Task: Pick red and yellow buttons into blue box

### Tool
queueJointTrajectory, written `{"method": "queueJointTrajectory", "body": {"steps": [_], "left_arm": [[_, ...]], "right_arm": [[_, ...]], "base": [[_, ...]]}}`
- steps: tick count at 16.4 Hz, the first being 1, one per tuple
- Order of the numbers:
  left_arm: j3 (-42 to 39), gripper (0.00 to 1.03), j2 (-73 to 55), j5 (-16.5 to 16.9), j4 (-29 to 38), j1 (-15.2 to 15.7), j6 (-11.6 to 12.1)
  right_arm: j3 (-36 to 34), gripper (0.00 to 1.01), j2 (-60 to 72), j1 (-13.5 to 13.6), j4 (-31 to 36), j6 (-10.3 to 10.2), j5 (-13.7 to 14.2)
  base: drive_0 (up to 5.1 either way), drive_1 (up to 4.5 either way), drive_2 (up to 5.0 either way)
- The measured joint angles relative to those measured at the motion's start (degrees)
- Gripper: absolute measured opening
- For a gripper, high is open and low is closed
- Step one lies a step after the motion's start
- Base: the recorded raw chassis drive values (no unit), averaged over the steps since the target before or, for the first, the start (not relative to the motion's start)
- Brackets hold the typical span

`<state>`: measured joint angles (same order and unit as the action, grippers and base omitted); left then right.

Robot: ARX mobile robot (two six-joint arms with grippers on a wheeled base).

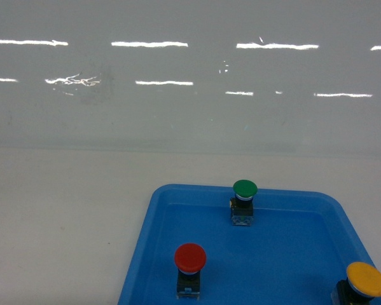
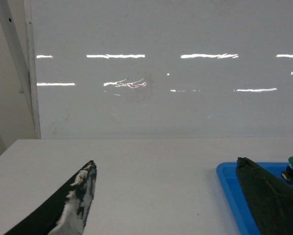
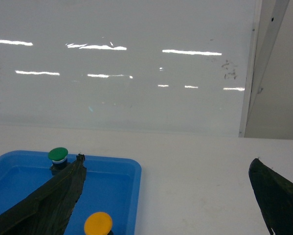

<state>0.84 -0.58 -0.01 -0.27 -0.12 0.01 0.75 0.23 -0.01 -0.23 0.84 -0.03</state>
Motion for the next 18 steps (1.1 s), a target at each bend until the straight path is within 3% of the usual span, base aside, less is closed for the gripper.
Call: {"method": "queueJointTrajectory", "body": {"steps": [1, 8, 9, 10, 11, 12, 13, 14, 18], "left_arm": [[0.0, 0.98, 0.0, -0.02, 0.0, 0.0, 0.02], [0.0, 0.98, 0.0, -0.02, 0.04, 0.0, 0.02], [0.0, 0.98, -0.57, -2.43, 1.31, -1.33, 0.0], [-0.02, 0.98, -2.16, -6.43, 4.59, -4.72, 0.24], [-0.02, 0.98, -5.57, -10.47, 8.72, -10.08, 0.22], [-0.02, 0.98, -12.17, -15.37, 15.08, -16.22, 0.24], [0.02, 0.98, -21.09, -19.56, 23.69, -20.5, 0.22], [0.37, 0.98, -29.51, -21.7, 31.04, -22.71, 0.0], [7.32, 0.98, -54.05, -24.59, 49.05, -26.45, 0.02]], "right_arm": [[0.0, 0.98, 0.0, 0.0, 0.02, 0.0, 0.0], [0.0, 0.98, 0.0, 0.0, 0.0, 0.0, 0.0], [0.0, 0.98, 0.0, 0.0, 0.0, 0.0, 0.0], [0.0, 0.98, 0.17, -0.35, 0.5, 0.02, -0.5], [-0.02, 0.98, 2.27, -2.84, 4.26, 0.15, -4.11], [-0.04, 0.98, 7.67, -7.85, 9.92, 0.22, -7.82], [-0.04, 0.98, 14.64, -10.86, 17.14, 0.74, -10.91], [-0.02, 0.98, 21.31, -11.67, 23.67, 1.33, -13.51], [0.7, 0.98, 45.62, -10.32, 43.1, 3.78, -16.22]], "base": [[0.0, 0.0, 0.0], [0.0, 0.0, 0.0], [0.0, 0.0, 0.0], [0.0, 0.0, 0.0], [0.0, 0.0, 0.0], [0.0, 0.0, 0.0], [0.0, 0.0, 0.0], [0.0, 0.0, 0.0], [0.0, 0.0, 0.0]]}}
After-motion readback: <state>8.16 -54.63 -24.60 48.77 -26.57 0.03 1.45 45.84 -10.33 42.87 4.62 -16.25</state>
